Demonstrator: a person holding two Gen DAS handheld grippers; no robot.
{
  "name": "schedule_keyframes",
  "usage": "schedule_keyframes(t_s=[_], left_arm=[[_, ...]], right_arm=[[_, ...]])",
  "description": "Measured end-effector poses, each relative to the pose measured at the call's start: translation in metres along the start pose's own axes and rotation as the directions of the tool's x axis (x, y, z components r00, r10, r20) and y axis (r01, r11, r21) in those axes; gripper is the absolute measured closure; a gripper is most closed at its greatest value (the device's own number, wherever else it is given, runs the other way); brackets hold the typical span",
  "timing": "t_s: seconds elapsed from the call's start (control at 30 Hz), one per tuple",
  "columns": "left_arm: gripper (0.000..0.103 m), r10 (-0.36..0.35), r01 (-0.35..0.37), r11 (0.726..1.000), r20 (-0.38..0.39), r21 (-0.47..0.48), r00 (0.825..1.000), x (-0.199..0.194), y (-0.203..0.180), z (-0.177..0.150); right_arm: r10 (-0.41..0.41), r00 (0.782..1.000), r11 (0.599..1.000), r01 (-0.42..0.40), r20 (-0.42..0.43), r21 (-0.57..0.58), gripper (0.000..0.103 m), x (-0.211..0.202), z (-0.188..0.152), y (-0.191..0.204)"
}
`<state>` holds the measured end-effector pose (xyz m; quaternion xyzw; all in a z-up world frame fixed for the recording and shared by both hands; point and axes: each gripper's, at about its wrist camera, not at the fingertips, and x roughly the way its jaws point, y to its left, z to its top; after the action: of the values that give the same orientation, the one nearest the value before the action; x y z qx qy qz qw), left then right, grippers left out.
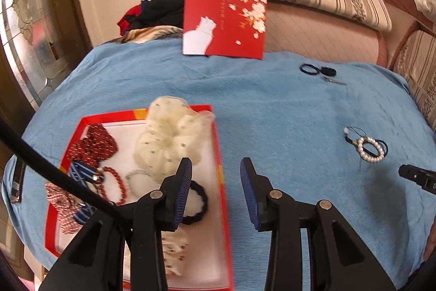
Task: Organize jewelry
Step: 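Move both open tools back toward the pearl bracelet on the cloth, then grasp the pearl bracelet with the left tool while the right tool grasps its black cord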
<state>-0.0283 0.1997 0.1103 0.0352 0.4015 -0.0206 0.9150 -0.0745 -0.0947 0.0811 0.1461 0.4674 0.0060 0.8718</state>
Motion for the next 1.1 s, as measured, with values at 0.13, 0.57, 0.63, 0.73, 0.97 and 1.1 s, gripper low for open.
schedule_keyframes(t_s=[0.13, 0.57, 0.63, 0.73, 0.97, 1.1], left_arm=[[0.067, -0.023, 0.023, 0.999, -0.019, 0.03, 1.0, 0.007, -0.019, -0.002], [0.064, -0.082, 0.09, 0.992, -0.087, 0.091, 0.993, 0.04, -0.063, -0.009], [0.064, -0.093, 0.101, 0.992, -0.1, 0.081, 0.991, 0.046, -0.064, -0.009], [0.064, -0.101, 0.11, 0.991, -0.118, 0.072, 0.988, 0.054, -0.066, -0.01], [0.064, -0.098, 0.107, 0.993, -0.13, 0.058, 0.987, 0.06, -0.065, -0.009], [0.064, -0.11, 0.117, 0.992, -0.141, 0.042, 0.984, 0.06, -0.061, -0.01]], right_arm=[[-0.014, 1.0, 1.0, 0.014, 0.016, 0.024, 0.063, 0.002, 0.002, -0.016], [0.02, 0.999, 0.998, -0.021, 0.025, 0.058, 0.063, 0.041, 0.022, -0.041], [0.017, 1.0, 0.998, -0.019, 0.019, 0.062, 0.063, 0.052, 0.026, -0.041], [0.018, 1.0, 0.997, -0.019, 0.014, 0.069, 0.063, 0.066, 0.03, -0.041], [0.219, 0.973, 0.975, -0.22, -0.068, -0.015, 0.092, 0.067, 0.018, -0.003], [0.406, 0.887, 0.886, -0.442, -0.22, -0.144, 0.091, 0.058, -0.012, 0.053]])
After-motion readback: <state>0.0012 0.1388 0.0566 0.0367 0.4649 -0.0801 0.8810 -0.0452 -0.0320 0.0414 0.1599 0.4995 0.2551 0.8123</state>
